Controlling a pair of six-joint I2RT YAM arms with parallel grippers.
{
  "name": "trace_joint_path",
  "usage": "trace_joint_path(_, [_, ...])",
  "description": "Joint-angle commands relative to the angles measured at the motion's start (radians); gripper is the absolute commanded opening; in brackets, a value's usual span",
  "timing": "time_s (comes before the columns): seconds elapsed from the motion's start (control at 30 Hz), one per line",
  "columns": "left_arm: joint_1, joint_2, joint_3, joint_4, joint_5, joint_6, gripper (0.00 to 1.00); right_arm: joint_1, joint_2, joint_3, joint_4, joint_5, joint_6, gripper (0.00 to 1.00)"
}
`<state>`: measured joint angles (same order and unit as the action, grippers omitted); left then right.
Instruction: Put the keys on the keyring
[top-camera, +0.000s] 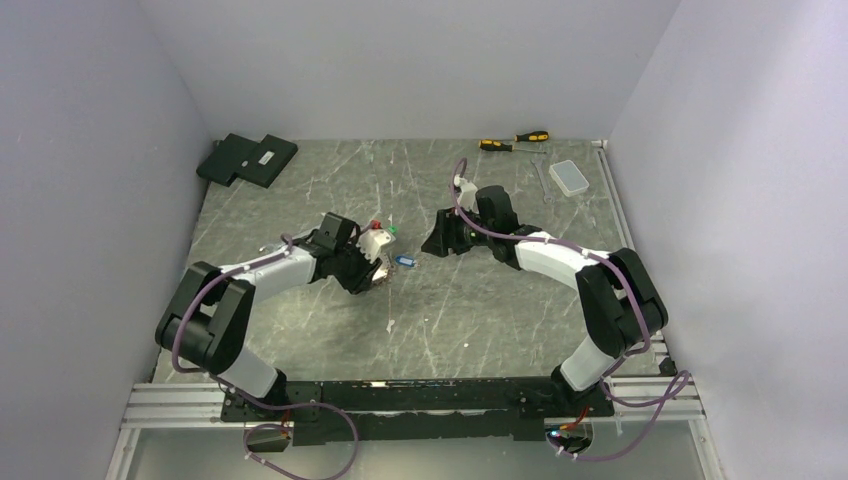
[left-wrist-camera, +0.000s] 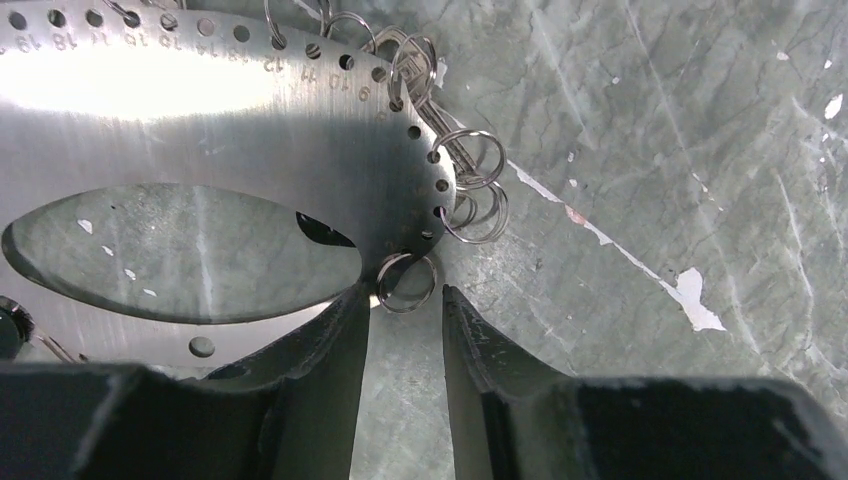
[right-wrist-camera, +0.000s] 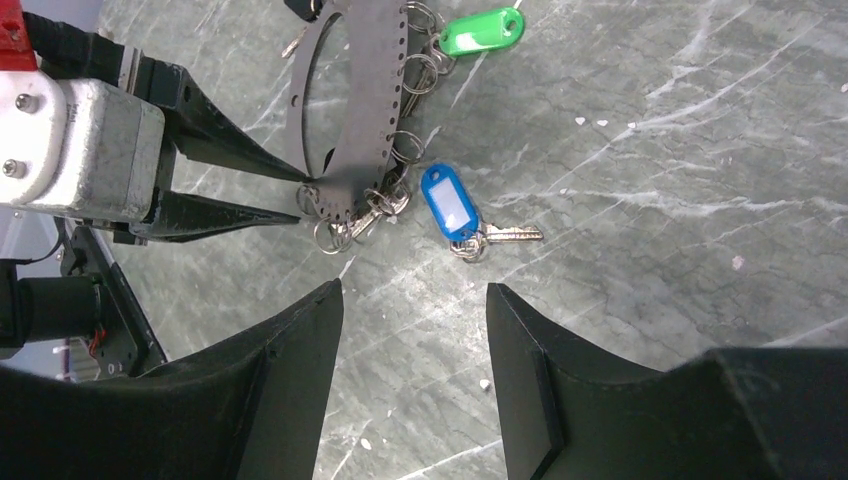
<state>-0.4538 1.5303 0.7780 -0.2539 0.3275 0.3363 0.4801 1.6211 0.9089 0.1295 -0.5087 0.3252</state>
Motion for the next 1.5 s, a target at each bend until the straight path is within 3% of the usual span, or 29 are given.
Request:
trace_joint_path(0.0, [0.003, 0.020, 0.046, -0.002, 0.004, -0.004, 0.39, -0.002, -0.027, -0.007, 0.050, -0.024, 0.003, 0.59])
trace_joint_path(0.2, [0.002, 0.034, 0.056, -0.005, -0.003, -0.003, 0.39, -0.002, -0.023, -0.007, 0.058, -0.029, 0.006, 0.59])
trace_joint_path(0.47, [0.001, 0.050, 0.075, -0.052, 0.056, 0.015, 0.16, -0.002, -0.022, -0.005, 0.051, -0.022, -0.001, 0.59])
trace_joint_path(0.6, [0.001, 0.060, 0.084, -0.068, 0.067, 0.013, 0.11, -0.003, -0.021, -0.006, 0.051, -0.022, -0.002, 0.59])
trace_joint_path(0.67, [0.001, 0.059, 0.086, -0.075, 0.076, 0.016, 0.01, -0.003, -0.023, -0.008, 0.052, -0.021, -0.003, 0.59])
trace_joint_path(1.07, [0.002, -0.004, 0.153, -0.150, 0.247, -0.062, 0.00, -0.006, -0.036, 0.001, 0.038, -0.040, -0.008, 0.59])
trace_joint_path(1.47, [0.003, 0.011, 0.276, -0.280, 0.394, -0.219, 0.00, -0.008, -0.114, -0.052, 0.148, -0.190, -0.015, 0.60])
